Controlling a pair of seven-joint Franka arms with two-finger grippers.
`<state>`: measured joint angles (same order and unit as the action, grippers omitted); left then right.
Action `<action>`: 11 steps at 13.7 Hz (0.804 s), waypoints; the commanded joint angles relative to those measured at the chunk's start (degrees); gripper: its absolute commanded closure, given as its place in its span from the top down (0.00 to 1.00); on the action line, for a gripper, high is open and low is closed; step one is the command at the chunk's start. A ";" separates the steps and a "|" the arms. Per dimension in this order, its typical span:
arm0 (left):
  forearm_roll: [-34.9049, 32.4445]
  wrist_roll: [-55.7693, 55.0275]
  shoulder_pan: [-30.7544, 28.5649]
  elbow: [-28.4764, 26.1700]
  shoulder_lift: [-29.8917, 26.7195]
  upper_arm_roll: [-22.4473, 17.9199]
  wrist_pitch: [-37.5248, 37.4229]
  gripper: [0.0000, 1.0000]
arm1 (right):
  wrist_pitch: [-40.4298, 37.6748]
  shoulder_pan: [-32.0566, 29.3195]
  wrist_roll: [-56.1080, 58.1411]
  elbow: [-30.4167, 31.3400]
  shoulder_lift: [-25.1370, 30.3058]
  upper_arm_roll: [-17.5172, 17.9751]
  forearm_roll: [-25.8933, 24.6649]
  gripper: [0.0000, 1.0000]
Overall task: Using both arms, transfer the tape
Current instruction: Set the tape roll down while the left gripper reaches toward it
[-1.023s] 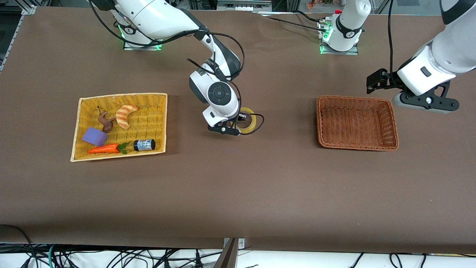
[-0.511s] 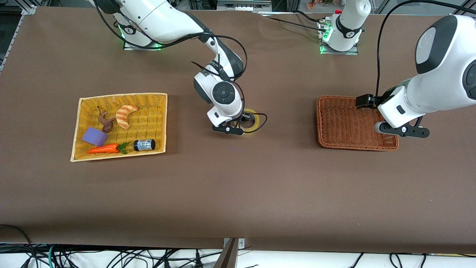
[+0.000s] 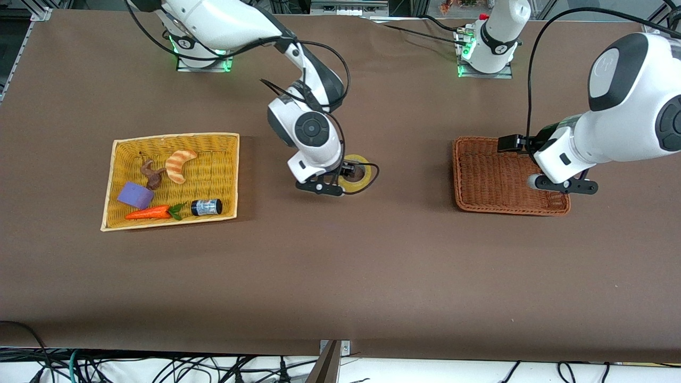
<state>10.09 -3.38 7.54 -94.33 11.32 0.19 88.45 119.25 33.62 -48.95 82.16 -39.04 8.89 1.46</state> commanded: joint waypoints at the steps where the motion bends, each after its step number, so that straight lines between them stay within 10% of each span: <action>1: 3.52 -1.80 -0.07 -10.53 -6.66 2.97 6.64 1.00 | -9.43 -6.70 12.17 1.16 7.03 0.25 0.12 0.98; 6: 4.23 -14.89 0.37 -10.88 0.44 12.98 16.64 1.00 | -25.97 -18.75 32.92 1.16 15.38 -2.46 0.30 1.00; 11: 4.32 -23.40 2.65 -10.79 9.49 18.53 30.69 1.00 | -34.59 -19.55 45.85 1.16 20.40 -12.83 0.39 1.00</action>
<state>13.22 -23.39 8.76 -105.84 17.82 17.86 114.89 87.30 13.62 -7.21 81.93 -21.47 -1.01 1.52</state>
